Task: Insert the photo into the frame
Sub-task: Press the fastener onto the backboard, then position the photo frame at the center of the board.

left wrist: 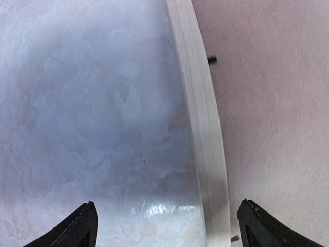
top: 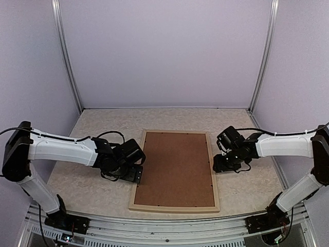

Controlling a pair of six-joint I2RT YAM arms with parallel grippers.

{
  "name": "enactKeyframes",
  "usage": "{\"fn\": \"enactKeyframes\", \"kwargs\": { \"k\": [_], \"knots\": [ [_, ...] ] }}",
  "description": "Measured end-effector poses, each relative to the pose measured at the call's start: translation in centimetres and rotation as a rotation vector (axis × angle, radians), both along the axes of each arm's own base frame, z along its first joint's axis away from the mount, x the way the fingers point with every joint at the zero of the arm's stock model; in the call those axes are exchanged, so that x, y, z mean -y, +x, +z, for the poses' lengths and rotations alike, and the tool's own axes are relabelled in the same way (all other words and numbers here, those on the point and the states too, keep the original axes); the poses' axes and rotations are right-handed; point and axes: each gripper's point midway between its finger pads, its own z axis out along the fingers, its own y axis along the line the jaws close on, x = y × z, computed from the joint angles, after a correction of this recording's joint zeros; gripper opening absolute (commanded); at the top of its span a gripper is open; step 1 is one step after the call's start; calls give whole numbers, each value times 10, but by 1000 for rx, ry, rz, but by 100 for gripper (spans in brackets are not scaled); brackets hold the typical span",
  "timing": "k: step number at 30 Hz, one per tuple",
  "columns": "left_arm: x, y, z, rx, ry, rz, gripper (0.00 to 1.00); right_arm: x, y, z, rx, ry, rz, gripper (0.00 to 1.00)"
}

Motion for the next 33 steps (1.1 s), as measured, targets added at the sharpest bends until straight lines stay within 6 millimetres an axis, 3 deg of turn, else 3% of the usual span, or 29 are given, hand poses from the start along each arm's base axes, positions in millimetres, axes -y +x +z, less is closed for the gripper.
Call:
{"fn": "enactKeyframes", "kwargs": {
  "k": [5, 11, 16, 21, 24, 29, 33],
  "knots": [
    [2, 31, 8, 8, -107, 14, 94, 3, 18, 3, 17, 64, -17, 50],
    [27, 31, 20, 12, -195, -108, 96, -14, 31, -10, -12, 143, 20, 45],
    [64, 10, 31, 37, -249, -279, 96, -25, 42, -14, -27, 184, 50, 24],
    [123, -45, 38, 69, -229, -575, 96, -20, 72, -10, -23, 211, 24, 13],
    [159, -74, 34, 76, -206, -734, 95, -17, 106, -8, 6, 201, 24, 17],
    [198, -96, 16, 70, -139, -894, 91, -20, 151, -3, 53, 158, 60, 43],
    [223, -93, 2, 90, -76, -940, 90, -17, 157, 11, 93, 139, 73, 47]
  ]
}}
